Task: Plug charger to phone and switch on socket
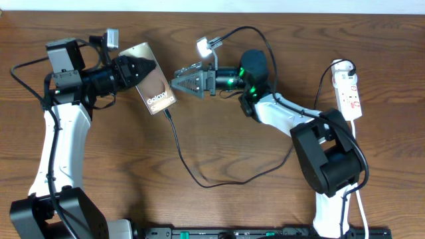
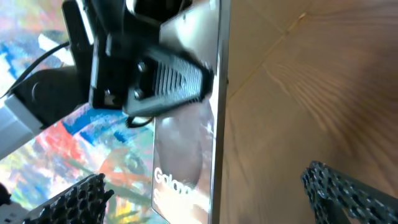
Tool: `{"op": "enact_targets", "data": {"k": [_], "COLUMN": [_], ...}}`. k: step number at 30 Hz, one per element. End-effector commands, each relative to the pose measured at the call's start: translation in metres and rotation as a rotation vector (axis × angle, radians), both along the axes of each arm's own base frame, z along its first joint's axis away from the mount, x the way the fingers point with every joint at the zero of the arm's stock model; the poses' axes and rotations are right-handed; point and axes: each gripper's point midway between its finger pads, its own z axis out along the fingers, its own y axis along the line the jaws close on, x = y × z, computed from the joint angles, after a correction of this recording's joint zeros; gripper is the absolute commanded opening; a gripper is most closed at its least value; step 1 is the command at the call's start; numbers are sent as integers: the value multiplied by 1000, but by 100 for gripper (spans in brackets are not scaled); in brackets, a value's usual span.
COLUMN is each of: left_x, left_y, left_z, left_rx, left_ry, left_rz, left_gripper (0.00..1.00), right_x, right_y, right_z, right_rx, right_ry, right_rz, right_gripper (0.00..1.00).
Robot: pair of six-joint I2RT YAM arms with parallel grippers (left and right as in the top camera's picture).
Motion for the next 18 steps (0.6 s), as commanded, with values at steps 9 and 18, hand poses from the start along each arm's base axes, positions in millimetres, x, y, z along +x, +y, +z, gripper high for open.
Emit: {"op": "enact_targets", "data": {"k": [9, 18], "left_x": [-7, -4], "left_y": [52, 52], "left_z": [-72, -141], "left_rx": [281, 240], "left_ry": [293, 514], "left_rz": [283, 278], "left_gripper": [7, 7], "right_x": [26, 25], "right_y": [-22, -22], "right_z": [-15, -19], "right_rx": [-67, -79], "right_ry": [71, 77], "right_rz": [-72, -66], "right_gripper": [99, 99]}}
